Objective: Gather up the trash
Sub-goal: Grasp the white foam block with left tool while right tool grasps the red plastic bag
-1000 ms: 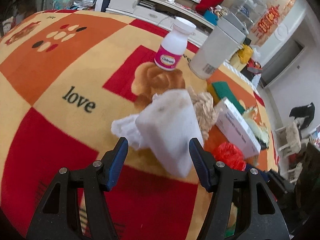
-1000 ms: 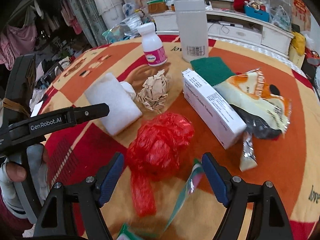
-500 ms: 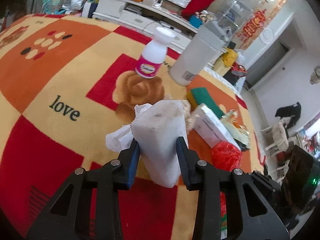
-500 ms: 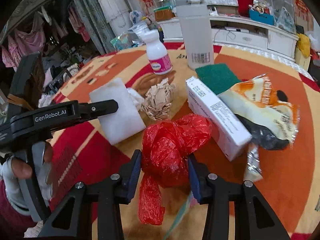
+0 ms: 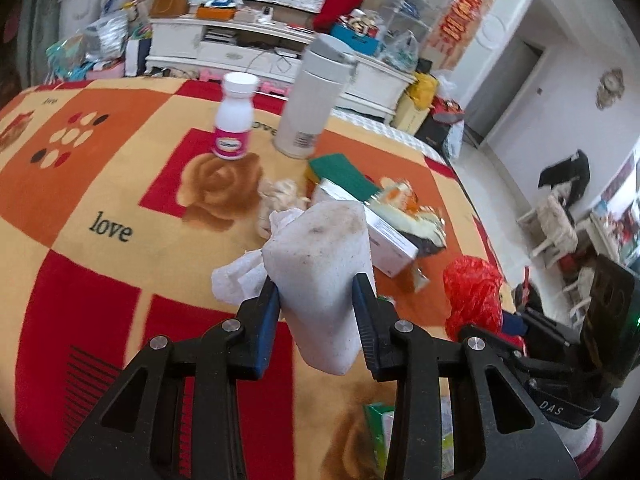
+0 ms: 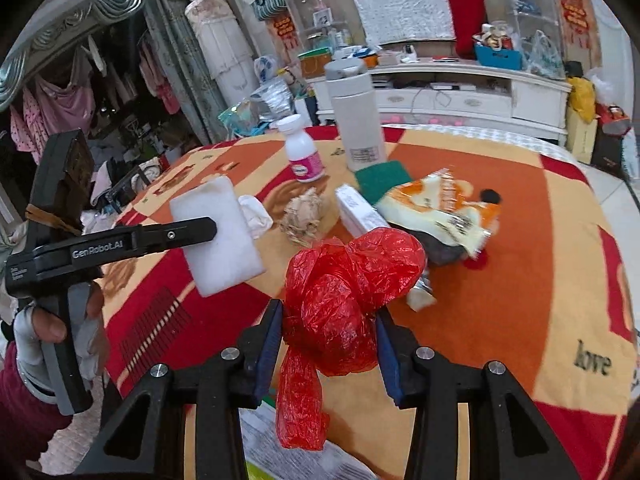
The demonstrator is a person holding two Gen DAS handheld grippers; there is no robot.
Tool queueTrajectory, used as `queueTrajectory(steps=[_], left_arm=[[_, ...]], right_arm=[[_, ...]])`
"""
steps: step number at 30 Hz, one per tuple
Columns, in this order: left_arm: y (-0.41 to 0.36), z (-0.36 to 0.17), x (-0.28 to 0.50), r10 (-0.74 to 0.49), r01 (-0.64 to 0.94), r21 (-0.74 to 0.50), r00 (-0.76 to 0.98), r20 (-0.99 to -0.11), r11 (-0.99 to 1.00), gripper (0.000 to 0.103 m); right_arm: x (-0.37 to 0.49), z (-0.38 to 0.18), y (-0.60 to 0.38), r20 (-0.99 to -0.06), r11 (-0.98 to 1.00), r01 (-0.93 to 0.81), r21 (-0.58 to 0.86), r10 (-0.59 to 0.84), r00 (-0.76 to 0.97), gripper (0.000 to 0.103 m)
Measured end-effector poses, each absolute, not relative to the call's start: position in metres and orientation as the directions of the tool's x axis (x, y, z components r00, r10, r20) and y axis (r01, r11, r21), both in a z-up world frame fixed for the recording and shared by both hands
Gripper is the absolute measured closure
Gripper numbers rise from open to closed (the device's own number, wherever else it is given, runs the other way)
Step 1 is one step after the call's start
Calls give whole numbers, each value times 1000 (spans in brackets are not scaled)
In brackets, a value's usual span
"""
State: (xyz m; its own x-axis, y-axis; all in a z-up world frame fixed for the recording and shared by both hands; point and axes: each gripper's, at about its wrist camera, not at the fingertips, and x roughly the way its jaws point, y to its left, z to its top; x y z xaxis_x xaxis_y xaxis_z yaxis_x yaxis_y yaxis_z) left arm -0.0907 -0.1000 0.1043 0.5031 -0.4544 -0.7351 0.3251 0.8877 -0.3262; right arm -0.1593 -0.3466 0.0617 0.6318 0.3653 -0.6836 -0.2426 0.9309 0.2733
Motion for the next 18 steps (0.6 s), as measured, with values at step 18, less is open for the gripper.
queueTrajectory(steps=[18], left_arm=[[-186,107,-118,-485,465,-265,453,-748,844,69]], right_arm=[[-198,49,-417,-700,959,-108,262,266,663,61]])
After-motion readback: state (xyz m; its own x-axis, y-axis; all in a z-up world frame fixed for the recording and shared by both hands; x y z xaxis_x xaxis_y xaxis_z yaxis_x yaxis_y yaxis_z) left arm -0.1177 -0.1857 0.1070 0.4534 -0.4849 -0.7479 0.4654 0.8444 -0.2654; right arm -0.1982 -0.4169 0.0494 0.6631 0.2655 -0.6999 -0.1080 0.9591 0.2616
